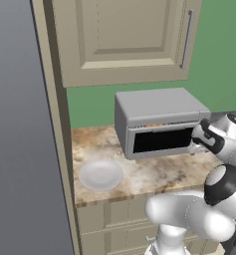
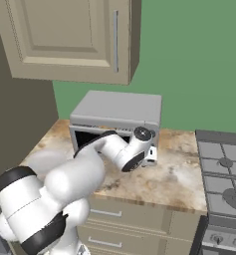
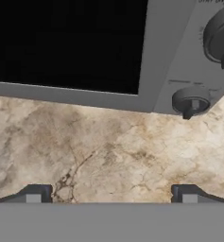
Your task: Pick up the bagel from the plate, place it on the toaster oven rack, close the door, and set the timer.
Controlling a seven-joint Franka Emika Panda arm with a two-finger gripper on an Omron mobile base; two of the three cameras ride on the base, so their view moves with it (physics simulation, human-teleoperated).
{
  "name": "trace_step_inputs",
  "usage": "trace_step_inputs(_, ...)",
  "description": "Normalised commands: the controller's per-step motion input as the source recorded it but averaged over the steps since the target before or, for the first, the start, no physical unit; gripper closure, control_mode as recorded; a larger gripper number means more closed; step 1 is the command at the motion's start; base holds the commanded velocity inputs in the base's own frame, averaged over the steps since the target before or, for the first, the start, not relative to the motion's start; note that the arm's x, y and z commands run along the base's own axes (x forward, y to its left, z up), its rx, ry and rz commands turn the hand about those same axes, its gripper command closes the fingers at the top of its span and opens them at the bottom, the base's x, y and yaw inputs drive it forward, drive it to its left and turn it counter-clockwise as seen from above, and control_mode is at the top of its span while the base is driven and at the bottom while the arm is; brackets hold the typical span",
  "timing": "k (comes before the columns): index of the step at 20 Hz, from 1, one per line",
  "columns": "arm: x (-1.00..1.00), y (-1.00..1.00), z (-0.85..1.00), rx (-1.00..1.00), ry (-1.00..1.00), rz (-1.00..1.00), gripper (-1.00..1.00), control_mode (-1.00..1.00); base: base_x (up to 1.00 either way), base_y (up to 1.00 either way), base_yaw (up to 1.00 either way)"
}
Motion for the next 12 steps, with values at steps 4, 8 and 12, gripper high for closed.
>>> trace_step_inputs(4, 0.29, -0.47, -0.03, 0.0, 0.02, 0.0, -1.0, -1.0, 0.0, 0.0, 0.0)
trace_step_inputs(8, 0.18, -0.45, -0.03, 0.0, 0.0, 0.0, -1.0, -1.0, 0.0, 0.0, 0.0)
trace_step_inputs(12, 0.22, -0.36, -0.02, 0.0, 0.01, 0.0, -1.0, -1.0, 0.0, 0.0, 0.0)
